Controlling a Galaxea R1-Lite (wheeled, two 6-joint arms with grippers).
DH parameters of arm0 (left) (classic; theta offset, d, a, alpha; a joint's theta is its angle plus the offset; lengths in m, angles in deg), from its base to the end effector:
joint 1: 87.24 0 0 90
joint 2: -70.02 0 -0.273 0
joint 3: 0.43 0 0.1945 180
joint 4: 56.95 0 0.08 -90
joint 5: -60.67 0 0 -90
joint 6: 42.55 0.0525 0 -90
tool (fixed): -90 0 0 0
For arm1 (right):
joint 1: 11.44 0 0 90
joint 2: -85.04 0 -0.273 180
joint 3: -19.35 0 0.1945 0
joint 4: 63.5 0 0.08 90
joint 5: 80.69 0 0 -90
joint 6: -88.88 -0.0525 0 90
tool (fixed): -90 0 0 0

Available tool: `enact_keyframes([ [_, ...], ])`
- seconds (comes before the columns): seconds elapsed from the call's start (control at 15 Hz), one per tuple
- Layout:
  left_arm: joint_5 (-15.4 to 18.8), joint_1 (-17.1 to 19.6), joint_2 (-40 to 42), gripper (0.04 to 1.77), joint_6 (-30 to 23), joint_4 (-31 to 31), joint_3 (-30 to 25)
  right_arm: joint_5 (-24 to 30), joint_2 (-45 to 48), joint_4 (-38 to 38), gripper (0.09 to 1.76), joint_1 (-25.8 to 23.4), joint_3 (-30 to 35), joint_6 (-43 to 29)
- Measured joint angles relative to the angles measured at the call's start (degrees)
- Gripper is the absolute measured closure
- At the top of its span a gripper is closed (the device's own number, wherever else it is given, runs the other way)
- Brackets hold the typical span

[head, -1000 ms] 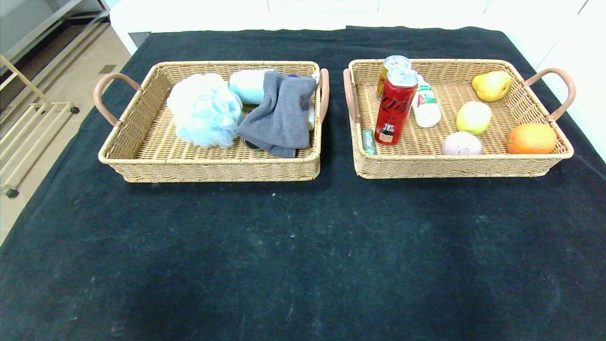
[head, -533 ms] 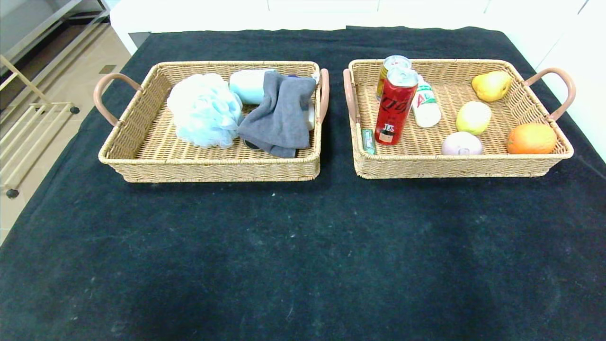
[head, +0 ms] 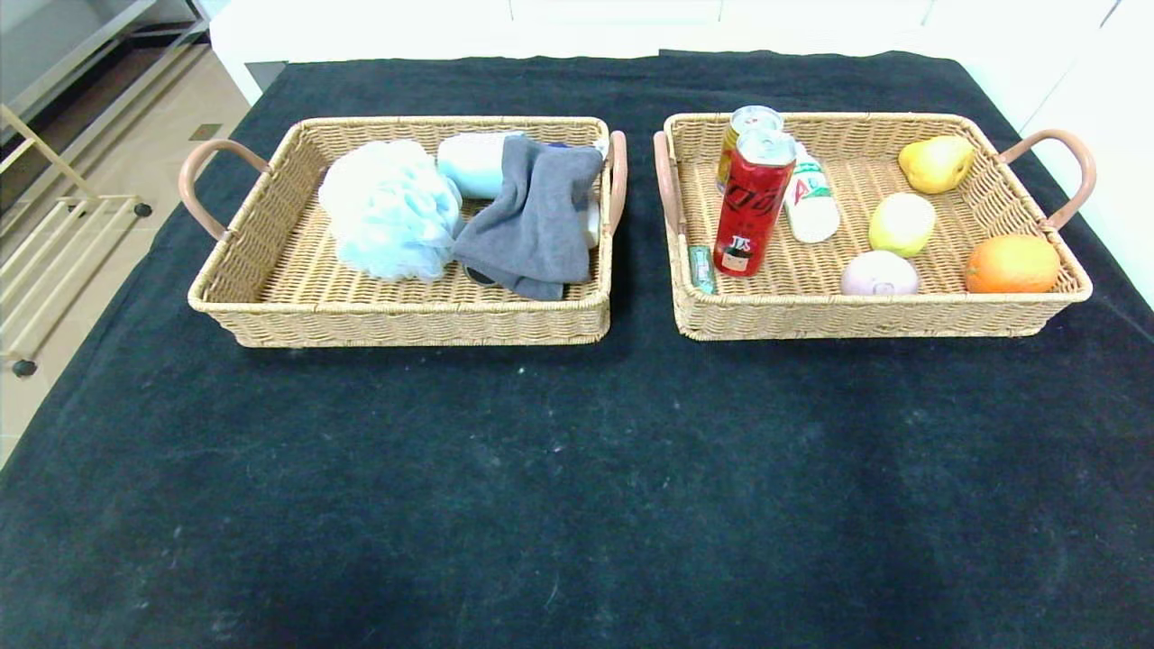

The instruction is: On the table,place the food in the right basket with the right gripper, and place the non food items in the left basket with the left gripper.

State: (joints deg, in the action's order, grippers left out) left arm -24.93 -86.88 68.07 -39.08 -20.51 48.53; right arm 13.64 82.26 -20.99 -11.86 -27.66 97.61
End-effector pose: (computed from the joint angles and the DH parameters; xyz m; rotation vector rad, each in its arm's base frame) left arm -0.0101 -0.0041 0.1758 0.0680 -0.1864 -0.0647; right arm -0.0010 0.0040 0.1529 -0.1535 -0.0351 0.0658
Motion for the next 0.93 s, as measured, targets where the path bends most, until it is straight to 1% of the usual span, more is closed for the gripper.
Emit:
enact_keyframes([
  [0.07, -0.5, 0.0, 0.7, 0.09, -0.1, -3.8, -2.3, -1.2, 0.9, -1.5, 0.14, 0.0, 0.4, -0.2],
  [0.2, -2.3, 0.0, 1.5, 0.09, 0.0, -10.4, -7.4, -1.6, 2.0, -6.6, 0.14, 0.0, 2.9, -0.3],
  [0.33, -3.1, 0.0, 1.9, 0.09, 0.0, -15.8, -12.5, -1.7, 2.5, -17.7, 0.14, 0.1, 9.2, -0.2],
  [0.47, -3.2, 0.0, 2.0, 0.09, 0.0, -18.3, -17.1, -1.5, 2.6, -29.4, 0.14, 0.1, 17.5, -0.3],
  [0.53, -3.2, 0.0, 2.0, 0.09, 0.1, -18.6, -19.2, -1.5, 2.7, -34.3, 0.14, 0.1, 20.8, -0.3],
  [0.6, -3.0, 0.0, 2.1, 0.09, 0.2, -18.8, -20.7, -1.5, 2.7, -34.8, 0.14, 0.1, 22.4, -0.4],
  [0.8, -3.2, 0.0, 2.1, 0.09, 0.5, -18.9, -24.9, -1.7, 2.7, -26.9, 0.14, 0.1, 24.0, 0.4],
  [0.93, -3.1, 0.0, 2.1, 0.09, 0.0, -20.2, -25.8, -2.1, 2.7, -24.8, 0.14, 0.1, 24.1, -3.3],
])
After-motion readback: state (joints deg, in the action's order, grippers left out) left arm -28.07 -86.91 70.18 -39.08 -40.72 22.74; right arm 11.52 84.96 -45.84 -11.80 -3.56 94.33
